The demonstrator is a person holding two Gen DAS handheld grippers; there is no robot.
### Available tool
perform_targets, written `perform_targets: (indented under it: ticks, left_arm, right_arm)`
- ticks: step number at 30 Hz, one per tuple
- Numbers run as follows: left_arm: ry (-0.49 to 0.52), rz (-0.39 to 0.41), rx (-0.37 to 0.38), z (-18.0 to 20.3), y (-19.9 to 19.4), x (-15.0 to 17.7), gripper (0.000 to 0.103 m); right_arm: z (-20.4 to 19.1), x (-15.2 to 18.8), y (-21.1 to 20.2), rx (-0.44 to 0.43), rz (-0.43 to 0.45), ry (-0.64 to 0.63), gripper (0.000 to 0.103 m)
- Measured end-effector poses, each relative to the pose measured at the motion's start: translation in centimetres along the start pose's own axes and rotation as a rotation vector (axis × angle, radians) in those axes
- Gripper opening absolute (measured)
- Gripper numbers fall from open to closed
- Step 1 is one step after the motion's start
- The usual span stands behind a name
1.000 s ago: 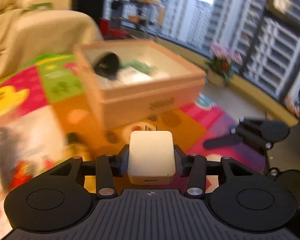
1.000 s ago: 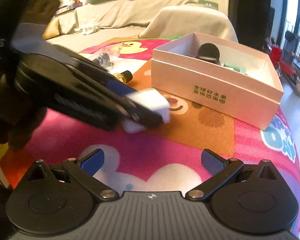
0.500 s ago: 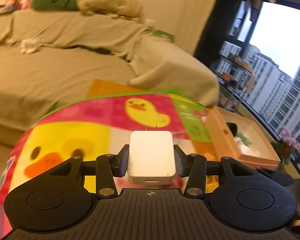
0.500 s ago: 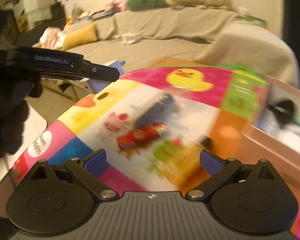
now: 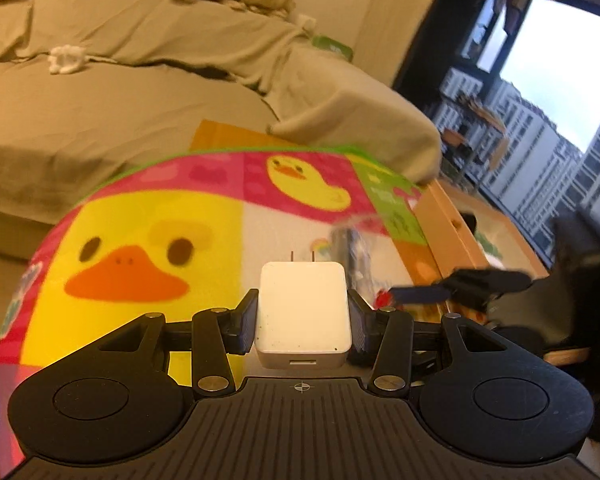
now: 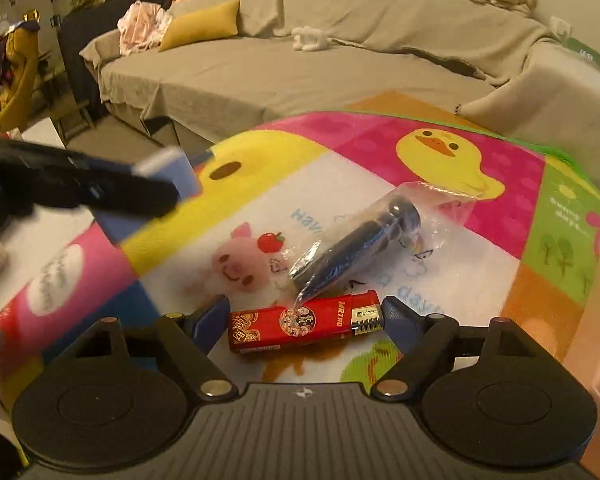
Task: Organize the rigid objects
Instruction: 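Carry the adapter into the pink box with the left tool while the right tool grasps the red lighter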
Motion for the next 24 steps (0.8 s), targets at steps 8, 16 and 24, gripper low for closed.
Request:
perform_targets:
  ticks: [8, 16, 24]
  left_arm:
    - [0.117, -0.154, 0.144, 6.1, 2.2, 2.6, 0.050]
    - [0.315, -0.119, 0.284, 16.2, 4.2, -1.9, 0.050]
    - [0.267, -0.198, 0.251, 24.4, 14.6, -8.5, 0.050]
  right_arm:
    - [0.9, 5.4, -9.3, 0.081, 0.081, 0.088, 0.083]
    - [7.2, 11.7, -18.7, 0.383, 0.205, 0.302, 0.083]
    - [10.7, 15.0, -21.0, 0.472, 0.293, 0.411, 0.083]
Point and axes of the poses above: each gripper's, at about its wrist camera, not at the fingertips, and y roughly the way its jaws point, z to its right, x to its underside, the point moved 2 cm from there along y, roughly the way its jaws point, and after that the axes turned 4 degrees about -z, right-handed, at the moved point
